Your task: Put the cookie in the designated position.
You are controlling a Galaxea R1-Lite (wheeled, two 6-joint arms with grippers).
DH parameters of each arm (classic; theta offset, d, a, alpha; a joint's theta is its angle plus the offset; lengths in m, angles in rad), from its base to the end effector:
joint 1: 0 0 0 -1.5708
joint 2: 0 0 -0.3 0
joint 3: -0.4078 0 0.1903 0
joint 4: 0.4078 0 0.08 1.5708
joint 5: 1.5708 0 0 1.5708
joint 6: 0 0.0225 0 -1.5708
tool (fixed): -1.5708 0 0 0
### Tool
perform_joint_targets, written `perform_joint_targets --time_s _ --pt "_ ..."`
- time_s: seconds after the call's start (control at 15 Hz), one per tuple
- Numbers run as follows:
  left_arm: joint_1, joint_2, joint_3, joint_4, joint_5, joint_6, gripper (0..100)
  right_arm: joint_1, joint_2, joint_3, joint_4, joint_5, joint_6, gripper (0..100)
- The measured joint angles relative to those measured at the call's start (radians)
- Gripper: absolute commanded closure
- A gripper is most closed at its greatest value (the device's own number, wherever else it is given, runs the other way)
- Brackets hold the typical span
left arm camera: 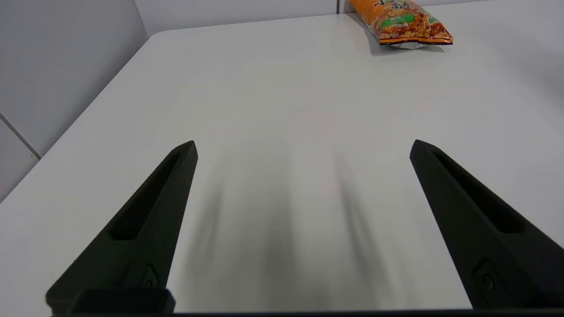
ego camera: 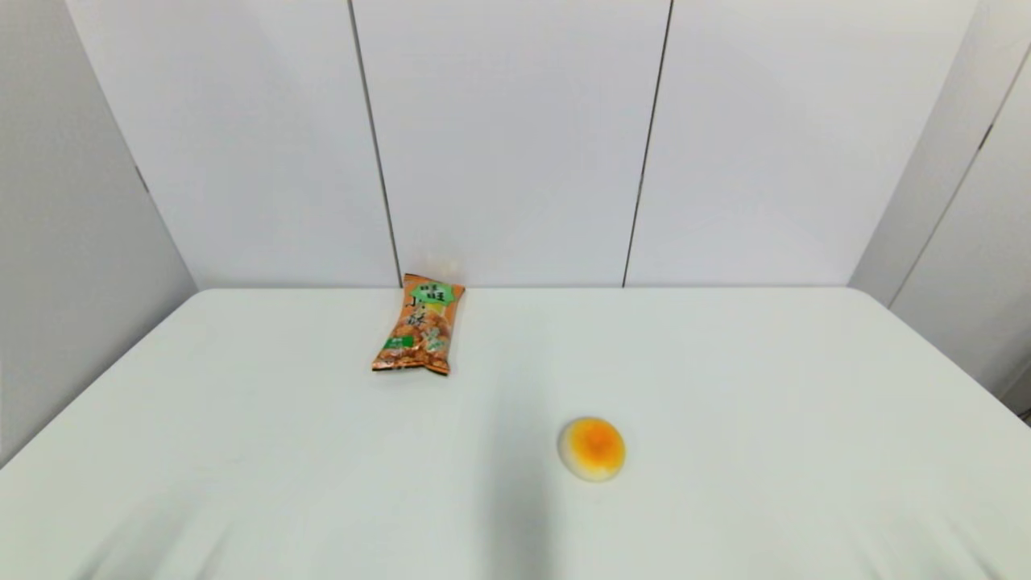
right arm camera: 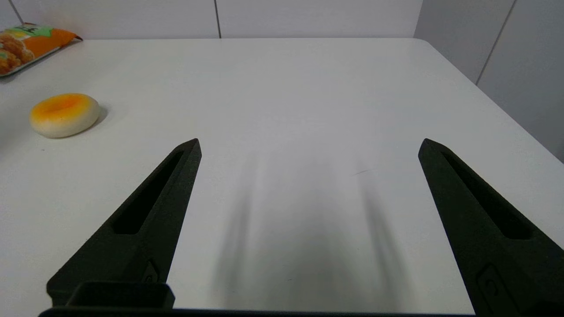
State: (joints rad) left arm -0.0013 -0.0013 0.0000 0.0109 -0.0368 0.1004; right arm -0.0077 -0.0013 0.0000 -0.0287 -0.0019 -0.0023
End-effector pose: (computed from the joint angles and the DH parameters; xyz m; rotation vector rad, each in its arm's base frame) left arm -0.0229 -0.0008 0.0743 0.1002 0.0077 -0.0385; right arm -0.0229 0.0001 0.0784 -0.0024 -0.0300 -0.0096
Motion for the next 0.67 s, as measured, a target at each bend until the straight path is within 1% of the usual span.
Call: perform_joint_targets --time_s 0.67 --pt "0.001 0.0 0.0 0.0 0.0 0.0 0 0.0 0.0 0.0 0.0 0.0 0.002 0"
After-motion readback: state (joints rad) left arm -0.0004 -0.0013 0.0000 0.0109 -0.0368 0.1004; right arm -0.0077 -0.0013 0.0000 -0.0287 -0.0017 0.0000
